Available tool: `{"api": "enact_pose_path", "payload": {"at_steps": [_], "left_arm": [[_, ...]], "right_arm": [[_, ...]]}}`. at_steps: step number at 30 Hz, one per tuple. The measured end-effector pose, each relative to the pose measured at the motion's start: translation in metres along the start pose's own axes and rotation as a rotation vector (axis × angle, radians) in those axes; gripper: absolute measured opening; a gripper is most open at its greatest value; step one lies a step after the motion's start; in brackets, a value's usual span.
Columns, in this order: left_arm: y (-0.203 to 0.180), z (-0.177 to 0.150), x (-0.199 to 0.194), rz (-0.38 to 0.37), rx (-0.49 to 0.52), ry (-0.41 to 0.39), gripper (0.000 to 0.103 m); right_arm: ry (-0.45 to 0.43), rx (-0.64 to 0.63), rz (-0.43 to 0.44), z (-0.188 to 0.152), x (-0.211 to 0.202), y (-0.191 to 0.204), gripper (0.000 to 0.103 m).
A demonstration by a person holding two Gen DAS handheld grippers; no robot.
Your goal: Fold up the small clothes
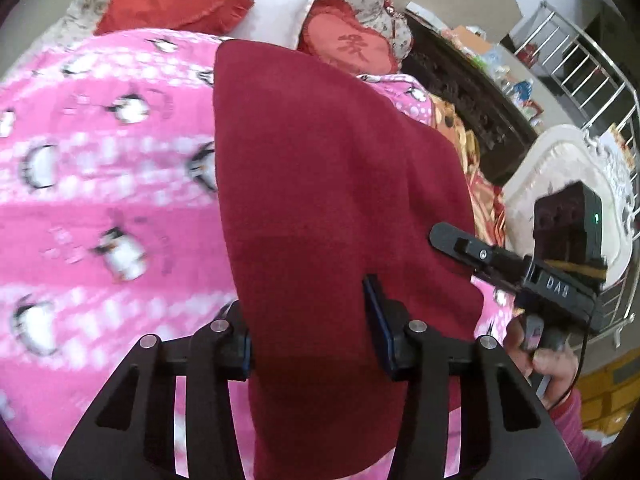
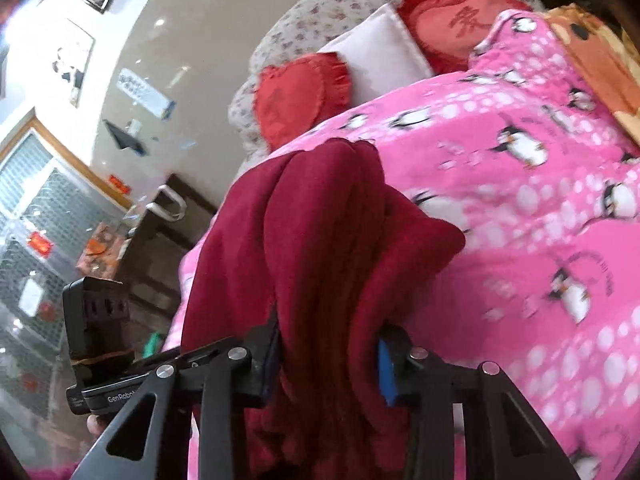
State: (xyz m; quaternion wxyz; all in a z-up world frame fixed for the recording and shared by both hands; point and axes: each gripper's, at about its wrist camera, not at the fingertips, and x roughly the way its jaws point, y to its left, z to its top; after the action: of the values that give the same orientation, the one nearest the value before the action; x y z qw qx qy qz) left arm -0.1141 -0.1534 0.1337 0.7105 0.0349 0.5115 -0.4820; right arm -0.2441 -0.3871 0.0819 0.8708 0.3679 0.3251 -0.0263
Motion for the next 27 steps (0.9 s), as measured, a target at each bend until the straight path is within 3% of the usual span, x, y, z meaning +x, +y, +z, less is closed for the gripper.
{"api": "enact_pose_path", "payload": {"at_steps": [4,6,8,10,13,17,20,25,27], "left_arm": [[0.021,-0.03,-0.021,0.078,-0.027,0.046,0.045],[0.034,-0.047,-0.016,0.137,-0.042,0.073,0.045],[0.045,-0.063,-0.002,0.208,-0.061,0.105,0.048],[0.048,-0.074,0.0,0.247,-0.06,0.06,0.053],[0.04,-0.077,-0.007,0.275,-0.048,0.023,0.053],[0.038,-0.077,-0.011,0.316,-0.06,0.004,0.056],[0.036,-0.076,-0.017,0.355,-0.064,-0.021,0.056],[0.028,-0.085,-0.037,0.417,-0.022,-0.084,0.056],[0.025,-0.086,-0.042,0.427,-0.019,-0.099,0.056]], "right_arm": [[0.086,0.005,0.049,-0.021,0.015,0.024,0.039],[0.143,-0.02,0.01,-0.039,0.034,0.033,0.045],[0.207,-0.043,-0.096,-0.056,0.054,0.035,0.047],[0.216,-0.106,-0.172,-0.065,0.056,0.042,0.047],[0.18,-0.158,-0.203,-0.067,0.035,0.059,0.047],[0.136,-0.299,-0.175,-0.068,0.011,0.099,0.047],[0.166,-0.365,-0.14,-0.083,0.016,0.114,0.042],[0.265,-0.447,-0.308,-0.125,0.054,0.101,0.037],[0.243,-0.444,-0.31,-0.129,0.052,0.094,0.037]]}}
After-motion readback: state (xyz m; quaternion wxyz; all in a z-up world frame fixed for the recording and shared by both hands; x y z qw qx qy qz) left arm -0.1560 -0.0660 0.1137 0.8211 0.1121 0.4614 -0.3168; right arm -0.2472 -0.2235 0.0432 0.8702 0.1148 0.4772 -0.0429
